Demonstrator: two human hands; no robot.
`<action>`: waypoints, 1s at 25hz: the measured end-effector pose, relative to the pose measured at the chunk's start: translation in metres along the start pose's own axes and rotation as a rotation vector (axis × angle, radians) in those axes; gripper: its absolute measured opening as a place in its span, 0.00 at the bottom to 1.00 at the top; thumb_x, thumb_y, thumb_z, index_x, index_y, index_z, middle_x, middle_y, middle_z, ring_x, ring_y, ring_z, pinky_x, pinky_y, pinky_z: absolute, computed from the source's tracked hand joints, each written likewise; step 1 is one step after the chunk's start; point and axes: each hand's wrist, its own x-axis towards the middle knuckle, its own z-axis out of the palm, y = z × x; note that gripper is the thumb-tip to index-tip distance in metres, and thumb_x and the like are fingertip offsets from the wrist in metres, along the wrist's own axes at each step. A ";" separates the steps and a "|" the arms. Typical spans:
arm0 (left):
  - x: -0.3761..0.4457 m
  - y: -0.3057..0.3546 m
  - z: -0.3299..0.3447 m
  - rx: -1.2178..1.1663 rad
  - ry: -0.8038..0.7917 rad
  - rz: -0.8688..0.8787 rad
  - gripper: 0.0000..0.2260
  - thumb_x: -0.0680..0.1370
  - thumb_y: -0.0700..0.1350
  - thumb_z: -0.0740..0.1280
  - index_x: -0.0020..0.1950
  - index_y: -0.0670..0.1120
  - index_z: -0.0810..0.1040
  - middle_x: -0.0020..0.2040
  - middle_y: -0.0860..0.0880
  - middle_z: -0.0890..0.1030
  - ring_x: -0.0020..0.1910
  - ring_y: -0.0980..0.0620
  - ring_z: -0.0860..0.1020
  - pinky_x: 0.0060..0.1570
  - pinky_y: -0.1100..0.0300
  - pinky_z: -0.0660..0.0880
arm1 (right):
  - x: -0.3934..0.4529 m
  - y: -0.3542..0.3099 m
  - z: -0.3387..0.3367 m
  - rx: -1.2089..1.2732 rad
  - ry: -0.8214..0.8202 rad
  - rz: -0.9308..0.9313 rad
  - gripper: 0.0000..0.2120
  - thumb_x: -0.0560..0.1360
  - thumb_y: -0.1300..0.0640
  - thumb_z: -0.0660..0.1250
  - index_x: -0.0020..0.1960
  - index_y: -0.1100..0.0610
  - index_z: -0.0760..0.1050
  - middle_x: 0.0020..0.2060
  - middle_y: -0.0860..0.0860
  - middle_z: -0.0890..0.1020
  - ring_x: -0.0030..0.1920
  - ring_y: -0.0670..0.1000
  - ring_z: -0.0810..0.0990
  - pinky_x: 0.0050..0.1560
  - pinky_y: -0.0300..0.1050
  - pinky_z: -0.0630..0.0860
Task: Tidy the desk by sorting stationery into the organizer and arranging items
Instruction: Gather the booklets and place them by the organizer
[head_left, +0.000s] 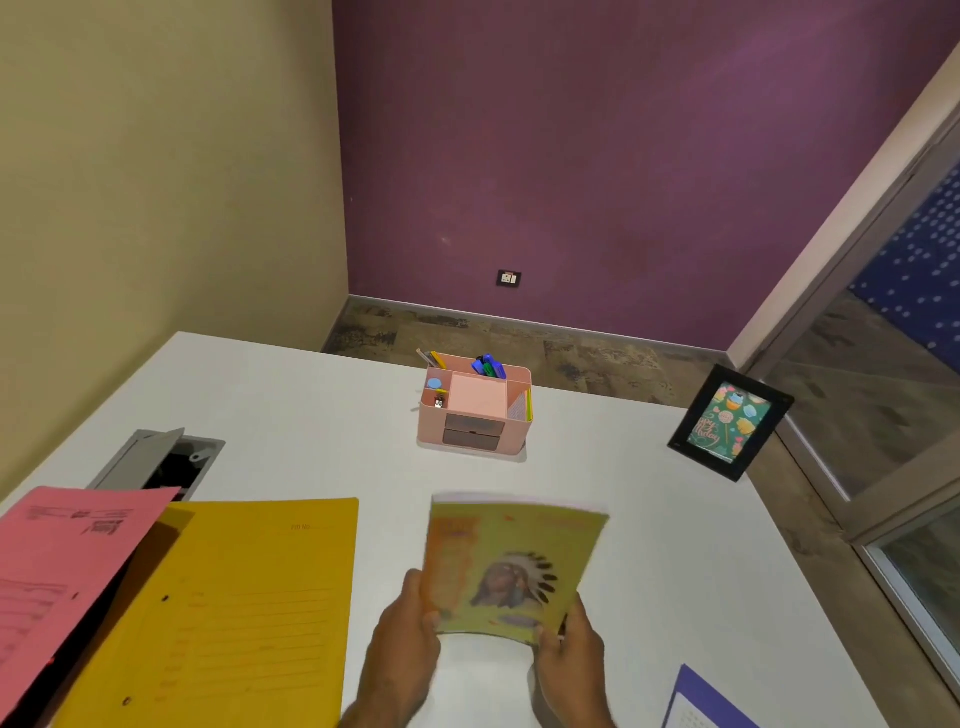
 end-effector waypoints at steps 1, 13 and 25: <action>0.007 0.003 -0.015 -0.029 0.037 0.012 0.14 0.78 0.34 0.60 0.56 0.52 0.68 0.46 0.50 0.81 0.40 0.53 0.78 0.31 0.67 0.70 | 0.004 -0.014 0.006 0.003 -0.048 -0.048 0.26 0.73 0.71 0.63 0.58 0.40 0.69 0.43 0.41 0.85 0.46 0.45 0.82 0.42 0.36 0.75; 0.183 -0.002 -0.198 -0.020 0.343 0.020 0.15 0.80 0.39 0.64 0.66 0.47 0.74 0.52 0.49 0.79 0.47 0.46 0.79 0.44 0.51 0.80 | 0.117 -0.209 0.143 0.184 -0.219 -0.125 0.19 0.73 0.68 0.68 0.62 0.54 0.76 0.52 0.48 0.83 0.48 0.47 0.80 0.41 0.38 0.81; 0.299 -0.056 -0.188 0.097 0.311 -0.110 0.08 0.77 0.39 0.65 0.52 0.43 0.81 0.48 0.44 0.84 0.42 0.42 0.80 0.41 0.55 0.74 | 0.202 -0.189 0.234 0.104 -0.109 0.075 0.08 0.70 0.63 0.68 0.47 0.56 0.83 0.45 0.52 0.87 0.43 0.54 0.84 0.44 0.55 0.84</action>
